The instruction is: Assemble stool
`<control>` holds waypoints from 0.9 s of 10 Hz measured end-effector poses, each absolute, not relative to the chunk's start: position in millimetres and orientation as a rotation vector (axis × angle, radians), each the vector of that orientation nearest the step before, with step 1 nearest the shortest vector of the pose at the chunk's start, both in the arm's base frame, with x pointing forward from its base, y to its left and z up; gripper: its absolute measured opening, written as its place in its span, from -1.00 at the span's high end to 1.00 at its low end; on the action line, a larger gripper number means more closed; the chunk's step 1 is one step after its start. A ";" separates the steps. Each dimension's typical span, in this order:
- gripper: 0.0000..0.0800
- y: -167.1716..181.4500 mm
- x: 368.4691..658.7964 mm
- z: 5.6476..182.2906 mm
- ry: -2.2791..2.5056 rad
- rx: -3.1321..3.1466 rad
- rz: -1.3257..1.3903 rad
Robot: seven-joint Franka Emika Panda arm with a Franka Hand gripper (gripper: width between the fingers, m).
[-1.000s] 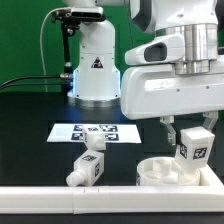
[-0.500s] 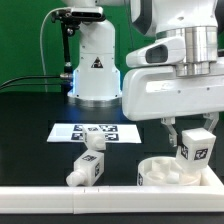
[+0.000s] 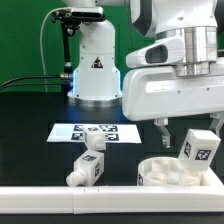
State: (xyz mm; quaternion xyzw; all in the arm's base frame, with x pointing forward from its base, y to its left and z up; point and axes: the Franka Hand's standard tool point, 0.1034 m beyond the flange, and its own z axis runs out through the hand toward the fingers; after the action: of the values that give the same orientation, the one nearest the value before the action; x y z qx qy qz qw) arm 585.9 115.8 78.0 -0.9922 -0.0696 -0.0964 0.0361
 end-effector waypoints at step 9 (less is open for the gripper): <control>-0.06 133.7 590.3 79.1 -0.042 -3.052 0.065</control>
Offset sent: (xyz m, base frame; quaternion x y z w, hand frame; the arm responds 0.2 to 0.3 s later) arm 0.0047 0.0135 -0.0062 0.0300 -0.1280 0.0752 0.9885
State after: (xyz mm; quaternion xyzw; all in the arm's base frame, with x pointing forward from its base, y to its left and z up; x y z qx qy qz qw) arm 590.3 133.7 79.1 -0.9987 -0.0139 0.0214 0.0444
